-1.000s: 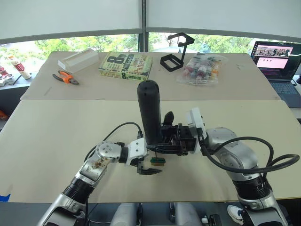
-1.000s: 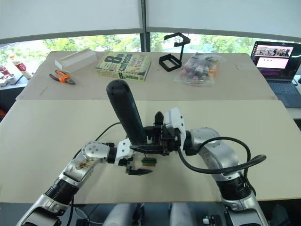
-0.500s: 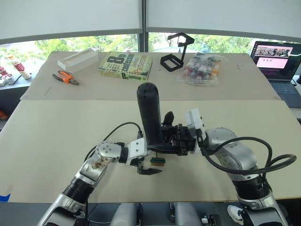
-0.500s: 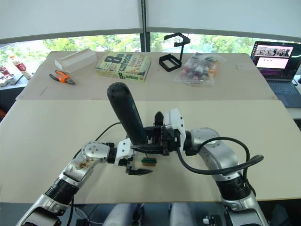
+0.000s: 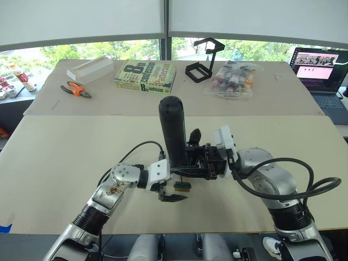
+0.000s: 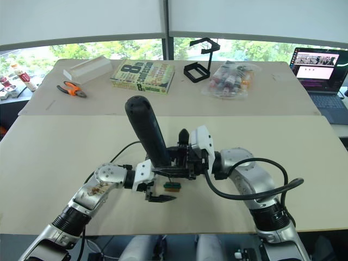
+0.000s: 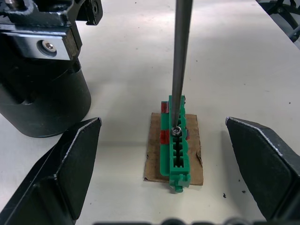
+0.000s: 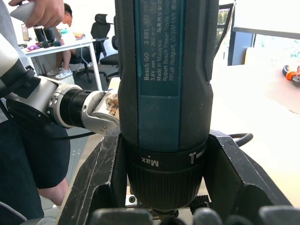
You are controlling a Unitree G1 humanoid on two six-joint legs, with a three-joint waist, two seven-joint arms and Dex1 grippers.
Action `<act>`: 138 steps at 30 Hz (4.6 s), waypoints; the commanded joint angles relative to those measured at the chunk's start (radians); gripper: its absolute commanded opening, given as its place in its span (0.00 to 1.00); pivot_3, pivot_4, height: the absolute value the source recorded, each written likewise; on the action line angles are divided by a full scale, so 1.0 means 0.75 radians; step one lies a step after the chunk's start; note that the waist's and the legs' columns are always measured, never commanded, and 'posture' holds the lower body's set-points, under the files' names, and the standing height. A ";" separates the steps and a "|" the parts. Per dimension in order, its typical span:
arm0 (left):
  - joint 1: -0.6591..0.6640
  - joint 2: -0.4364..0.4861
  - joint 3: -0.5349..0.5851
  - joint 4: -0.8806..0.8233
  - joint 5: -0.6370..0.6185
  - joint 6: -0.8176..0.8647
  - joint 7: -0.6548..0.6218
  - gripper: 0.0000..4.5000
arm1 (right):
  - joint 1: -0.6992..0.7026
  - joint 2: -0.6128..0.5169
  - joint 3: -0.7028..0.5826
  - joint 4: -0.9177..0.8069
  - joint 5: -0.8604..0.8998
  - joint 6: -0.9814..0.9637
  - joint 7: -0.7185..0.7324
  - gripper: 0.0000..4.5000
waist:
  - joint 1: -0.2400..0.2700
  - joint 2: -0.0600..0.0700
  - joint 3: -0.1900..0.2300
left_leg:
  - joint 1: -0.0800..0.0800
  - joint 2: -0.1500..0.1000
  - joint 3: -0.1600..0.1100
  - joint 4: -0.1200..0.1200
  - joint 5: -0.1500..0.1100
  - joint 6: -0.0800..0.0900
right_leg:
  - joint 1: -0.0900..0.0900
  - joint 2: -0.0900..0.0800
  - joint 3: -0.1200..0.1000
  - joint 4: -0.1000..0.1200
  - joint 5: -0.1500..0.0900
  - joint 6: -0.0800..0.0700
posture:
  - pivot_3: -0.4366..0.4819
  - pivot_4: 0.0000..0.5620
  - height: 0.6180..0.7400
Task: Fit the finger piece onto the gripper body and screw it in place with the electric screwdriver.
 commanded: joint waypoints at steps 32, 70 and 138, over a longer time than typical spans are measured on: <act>-0.012 -0.003 0.010 -0.014 -0.010 -0.014 -0.001 1.00 | 0.000 0.002 -0.019 -0.070 0.023 -0.024 0.012 0.42 | 0.000 0.000 0.000 | 0.000 0.000 0.000 0.000 0.000 0.000 | 0.000 0.000 0.000 0.000 0.000 0.000 | 0.48 0.27 1.00; -0.031 -0.007 0.011 0.004 -0.011 -0.017 -0.008 1.00 | 0.004 -0.001 -0.050 -0.155 0.100 0.076 -0.057 0.42 | 0.000 0.000 0.000 | 0.000 0.000 0.000 0.000 0.000 0.000 | 0.000 0.000 0.000 0.000 0.000 0.000 | 0.48 0.27 1.00; -0.023 0.003 0.016 -0.012 -0.011 -0.013 -0.009 1.00 | 0.033 0.008 -0.005 -0.080 0.021 -0.024 -0.040 0.42 | 0.000 0.000 0.000 | 0.000 0.000 0.000 0.000 0.000 0.000 | 0.000 0.000 0.000 0.000 0.000 0.000 | 0.48 0.27 1.00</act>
